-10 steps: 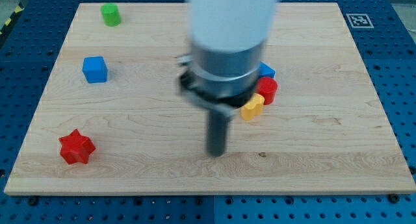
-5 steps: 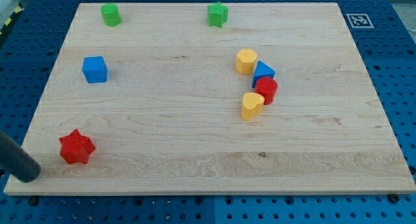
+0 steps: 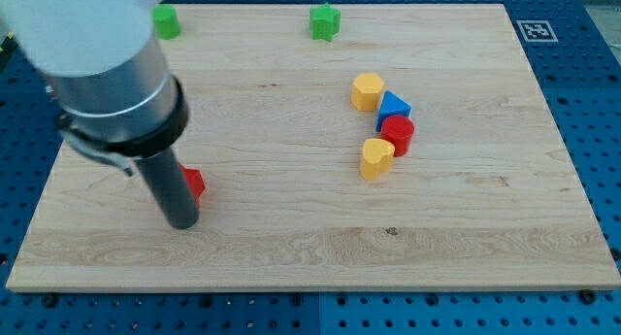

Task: Slide the red star near the center cubes

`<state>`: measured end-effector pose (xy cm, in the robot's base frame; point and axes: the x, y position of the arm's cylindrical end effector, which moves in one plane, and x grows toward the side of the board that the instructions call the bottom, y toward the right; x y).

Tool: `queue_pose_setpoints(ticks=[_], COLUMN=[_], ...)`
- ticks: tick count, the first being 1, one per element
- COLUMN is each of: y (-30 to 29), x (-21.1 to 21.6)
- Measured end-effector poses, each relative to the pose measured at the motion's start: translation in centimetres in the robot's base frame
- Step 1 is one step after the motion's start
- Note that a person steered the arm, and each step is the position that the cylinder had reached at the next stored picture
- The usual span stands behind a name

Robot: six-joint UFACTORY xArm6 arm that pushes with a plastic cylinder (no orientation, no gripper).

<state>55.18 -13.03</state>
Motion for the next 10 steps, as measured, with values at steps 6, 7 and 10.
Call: queue_pose_setpoints(ticks=[6, 7, 10], y=[-2.9, -2.9, 1.4], x=[-1.7, -3.5, -9.3])
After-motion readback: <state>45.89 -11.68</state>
